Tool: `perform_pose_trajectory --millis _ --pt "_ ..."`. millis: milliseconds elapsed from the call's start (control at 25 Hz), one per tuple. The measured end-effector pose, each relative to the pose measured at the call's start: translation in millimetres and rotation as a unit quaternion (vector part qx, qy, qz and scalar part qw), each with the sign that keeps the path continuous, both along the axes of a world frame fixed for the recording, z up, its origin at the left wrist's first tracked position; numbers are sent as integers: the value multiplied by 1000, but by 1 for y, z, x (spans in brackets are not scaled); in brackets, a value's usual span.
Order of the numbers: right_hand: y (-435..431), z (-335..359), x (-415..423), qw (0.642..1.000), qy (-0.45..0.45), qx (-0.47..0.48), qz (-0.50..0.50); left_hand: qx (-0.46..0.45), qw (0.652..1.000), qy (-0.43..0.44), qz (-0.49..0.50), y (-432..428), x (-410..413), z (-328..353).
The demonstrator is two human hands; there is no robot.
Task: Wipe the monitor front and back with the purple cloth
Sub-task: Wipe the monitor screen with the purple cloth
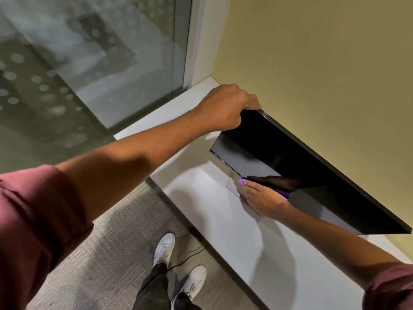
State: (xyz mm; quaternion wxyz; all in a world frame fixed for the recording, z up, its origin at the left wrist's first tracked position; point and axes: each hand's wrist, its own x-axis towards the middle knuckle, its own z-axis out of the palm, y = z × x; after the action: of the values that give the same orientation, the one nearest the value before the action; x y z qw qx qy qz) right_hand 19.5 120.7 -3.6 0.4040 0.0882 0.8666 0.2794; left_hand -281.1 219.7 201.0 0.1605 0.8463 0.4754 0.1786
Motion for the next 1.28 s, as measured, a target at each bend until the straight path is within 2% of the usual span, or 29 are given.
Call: perform_pose_trajectory --millis 120,400,680,880,1000,1280 --pt "-12 -8 31 1000 -8 5 25 1 999 17 41 -6 5 5" --pt "-46 -9 116 997 -59 -55 -16 31 993 60 100 -12 34 14" --pt "-78 -1 169 997 18 -54 -54 18 989 80 119 -24 40 10" --pt "-88 18 183 987 -49 -109 -103 -6 991 46 124 -26 37 9" --pt "-97 26 199 981 -34 -145 -127 3 992 36 117 -26 35 10" --pt "-133 62 207 978 60 -103 -170 -1 993 55 104 -27 33 17"
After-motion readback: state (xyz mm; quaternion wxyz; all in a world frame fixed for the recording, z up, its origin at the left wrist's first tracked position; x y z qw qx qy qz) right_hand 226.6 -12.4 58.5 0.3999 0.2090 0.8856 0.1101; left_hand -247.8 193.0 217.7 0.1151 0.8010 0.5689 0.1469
